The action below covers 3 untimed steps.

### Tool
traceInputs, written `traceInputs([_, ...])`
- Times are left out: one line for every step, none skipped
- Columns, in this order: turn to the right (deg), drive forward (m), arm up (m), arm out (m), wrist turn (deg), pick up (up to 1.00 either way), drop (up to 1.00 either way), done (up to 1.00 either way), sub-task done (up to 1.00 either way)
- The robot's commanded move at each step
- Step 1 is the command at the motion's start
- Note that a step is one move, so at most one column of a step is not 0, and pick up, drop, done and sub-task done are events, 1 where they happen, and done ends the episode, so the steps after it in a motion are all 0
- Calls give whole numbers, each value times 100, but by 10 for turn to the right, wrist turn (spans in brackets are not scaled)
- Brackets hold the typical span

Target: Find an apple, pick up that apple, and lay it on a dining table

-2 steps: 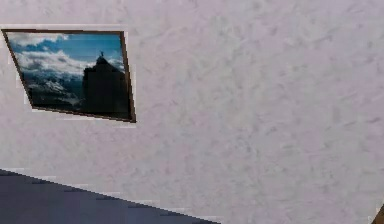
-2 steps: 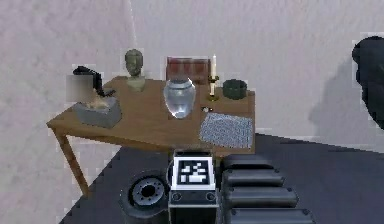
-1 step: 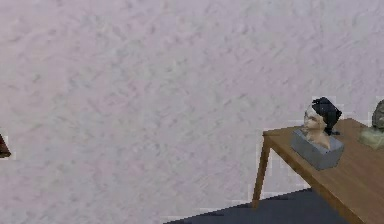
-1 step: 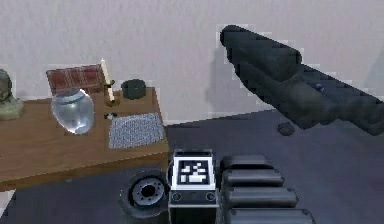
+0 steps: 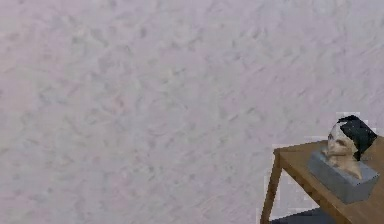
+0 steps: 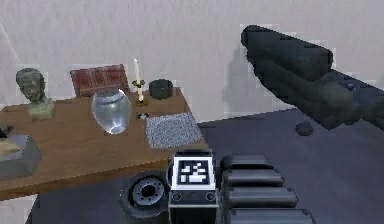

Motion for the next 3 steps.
traceInputs([210, 0, 0, 0, 0, 0, 0, 0, 0])
traceInputs([0, 25, 0, 0, 0, 0, 0, 0, 0])
traceInputs([180, 0, 0, 0, 0, 0, 0, 0, 0])
